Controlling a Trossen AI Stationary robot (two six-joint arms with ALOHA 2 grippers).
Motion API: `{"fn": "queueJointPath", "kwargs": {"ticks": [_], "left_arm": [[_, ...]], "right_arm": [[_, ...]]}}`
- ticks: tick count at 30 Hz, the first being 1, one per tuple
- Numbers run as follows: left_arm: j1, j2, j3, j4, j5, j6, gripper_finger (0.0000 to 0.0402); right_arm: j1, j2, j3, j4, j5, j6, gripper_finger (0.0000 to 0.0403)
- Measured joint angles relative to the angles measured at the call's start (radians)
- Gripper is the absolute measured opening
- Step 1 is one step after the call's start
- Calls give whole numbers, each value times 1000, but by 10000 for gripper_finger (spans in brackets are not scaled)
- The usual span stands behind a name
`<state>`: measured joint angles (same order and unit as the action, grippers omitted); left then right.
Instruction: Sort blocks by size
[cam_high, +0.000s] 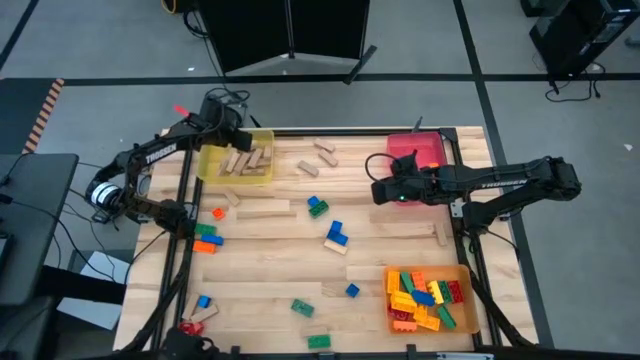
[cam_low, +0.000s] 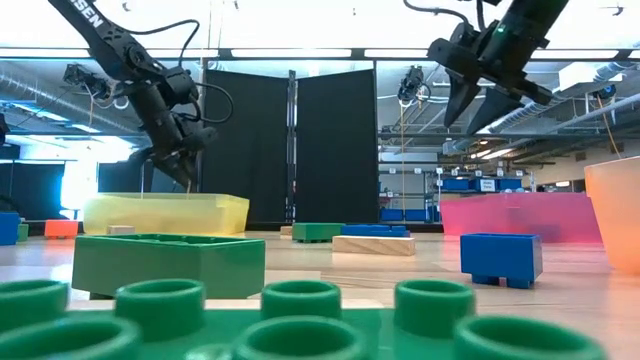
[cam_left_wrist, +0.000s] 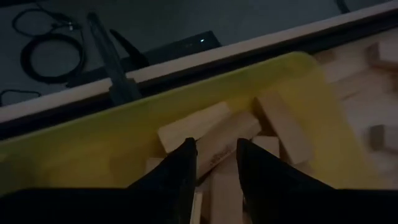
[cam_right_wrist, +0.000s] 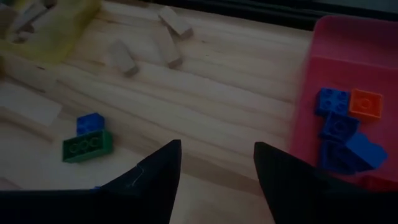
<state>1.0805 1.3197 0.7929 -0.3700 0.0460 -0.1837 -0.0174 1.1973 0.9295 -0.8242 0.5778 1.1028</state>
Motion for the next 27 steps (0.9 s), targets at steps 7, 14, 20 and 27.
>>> {"fn": "queueJointPath", "kwargs": {"ticks": [7,14,20,27], "left_arm": [[0,0,69,-55,1,0,123],[-8,-1,171,-225,20,55,123],[-89,-95,186,-263,22,47,122],[-240,-245,185,-285,-37,-60,122]], "right_arm": [[0,0,0,108,10,-48,221],[-27,1,0,278,25,-234,235],[-26,1,0,586,-109,-668,263],[3,14,63,694,-213,-952,308]]}}
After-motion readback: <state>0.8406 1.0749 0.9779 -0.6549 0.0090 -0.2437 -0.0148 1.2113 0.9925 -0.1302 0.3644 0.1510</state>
